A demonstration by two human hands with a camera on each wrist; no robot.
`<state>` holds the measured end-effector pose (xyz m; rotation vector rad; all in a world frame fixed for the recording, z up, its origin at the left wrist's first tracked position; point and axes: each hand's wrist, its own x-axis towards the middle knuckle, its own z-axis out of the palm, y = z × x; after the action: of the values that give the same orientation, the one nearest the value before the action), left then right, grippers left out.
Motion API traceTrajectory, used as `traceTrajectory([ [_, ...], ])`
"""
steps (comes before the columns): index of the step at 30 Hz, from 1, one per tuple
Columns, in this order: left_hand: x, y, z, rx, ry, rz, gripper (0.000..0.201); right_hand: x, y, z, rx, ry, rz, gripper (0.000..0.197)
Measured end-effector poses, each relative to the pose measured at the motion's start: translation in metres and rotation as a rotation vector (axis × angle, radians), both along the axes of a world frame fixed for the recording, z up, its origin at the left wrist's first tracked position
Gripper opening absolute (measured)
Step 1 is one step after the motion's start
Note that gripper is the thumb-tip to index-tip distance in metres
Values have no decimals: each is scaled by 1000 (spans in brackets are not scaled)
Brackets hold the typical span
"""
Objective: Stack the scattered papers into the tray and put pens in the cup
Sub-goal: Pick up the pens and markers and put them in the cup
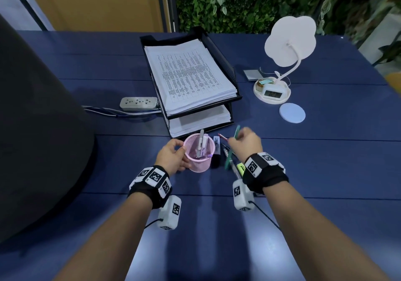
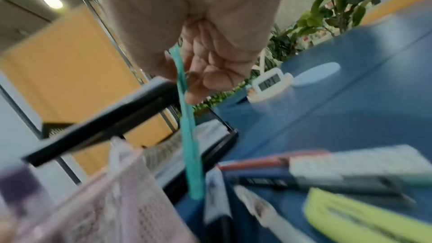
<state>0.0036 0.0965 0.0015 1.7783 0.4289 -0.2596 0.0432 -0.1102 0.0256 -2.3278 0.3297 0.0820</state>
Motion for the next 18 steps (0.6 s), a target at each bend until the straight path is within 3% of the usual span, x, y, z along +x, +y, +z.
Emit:
traceTrajectory([
  [4, -1, -1, 1, -7, -3, 5, 13, 10, 6, 37, 254, -321, -64, 16],
  [7, -1, -1, 1, -11, -5, 8, 11, 11, 14, 47, 313, -398, -26, 11],
  [12, -1, -2, 1, -20, -3, 19, 13, 6, 27, 22, 216, -218, 231, 5],
  [18, 0, -1, 1, -22, 1, 14, 14, -1, 21, -2, 134, 21, 348, 22],
])
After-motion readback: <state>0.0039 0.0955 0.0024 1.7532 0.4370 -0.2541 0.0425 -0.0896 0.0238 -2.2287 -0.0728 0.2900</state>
